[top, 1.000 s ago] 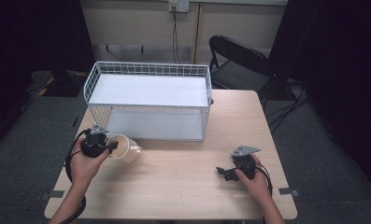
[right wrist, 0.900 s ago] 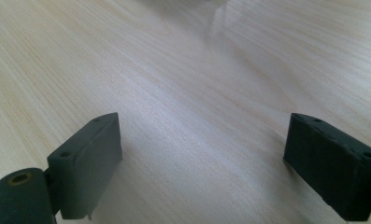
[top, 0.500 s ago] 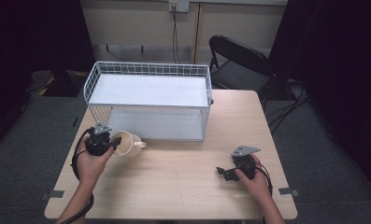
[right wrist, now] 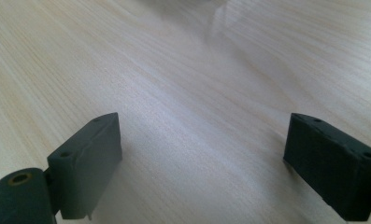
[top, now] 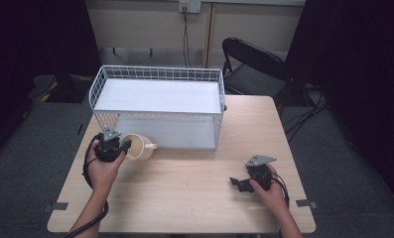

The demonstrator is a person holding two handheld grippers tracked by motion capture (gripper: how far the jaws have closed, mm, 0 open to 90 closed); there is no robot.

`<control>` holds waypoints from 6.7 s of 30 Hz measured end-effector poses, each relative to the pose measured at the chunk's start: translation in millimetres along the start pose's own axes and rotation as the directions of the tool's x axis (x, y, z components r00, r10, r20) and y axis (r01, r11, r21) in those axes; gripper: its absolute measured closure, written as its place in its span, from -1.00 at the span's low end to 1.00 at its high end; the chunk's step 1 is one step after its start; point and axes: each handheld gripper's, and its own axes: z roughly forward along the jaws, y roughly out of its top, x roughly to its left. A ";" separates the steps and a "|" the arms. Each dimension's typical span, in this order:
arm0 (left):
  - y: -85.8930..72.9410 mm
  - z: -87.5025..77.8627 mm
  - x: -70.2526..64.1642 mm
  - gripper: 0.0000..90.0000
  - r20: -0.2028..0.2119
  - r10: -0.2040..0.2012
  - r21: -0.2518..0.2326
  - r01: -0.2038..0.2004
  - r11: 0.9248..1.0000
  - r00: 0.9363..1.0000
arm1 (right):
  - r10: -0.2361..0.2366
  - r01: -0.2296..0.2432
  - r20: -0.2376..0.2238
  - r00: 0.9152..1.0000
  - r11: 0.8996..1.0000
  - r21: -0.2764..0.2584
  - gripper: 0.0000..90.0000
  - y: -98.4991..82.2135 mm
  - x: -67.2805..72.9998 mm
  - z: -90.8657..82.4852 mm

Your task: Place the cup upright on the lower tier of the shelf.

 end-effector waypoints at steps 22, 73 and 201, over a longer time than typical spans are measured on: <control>8.7 21.3 -1.9 0.84 -0.078 -0.026 -0.051 0.022 0.998 0.997 | 0.000 0.000 0.000 1.000 1.000 0.000 -0.77 0.0 0.0 0.0; 21.7 59.6 1.6 0.82 -0.181 -0.086 -0.085 0.071 0.994 0.980 | 0.001 -0.001 0.001 1.000 1.000 0.000 -0.77 0.0 0.2 0.0; -19.0 5.6 -17.1 -0.63 0.270 -0.028 0.071 0.009 0.997 0.962 | 0.001 -0.001 0.002 1.000 1.000 -0.001 -0.77 0.9 0.6 1.1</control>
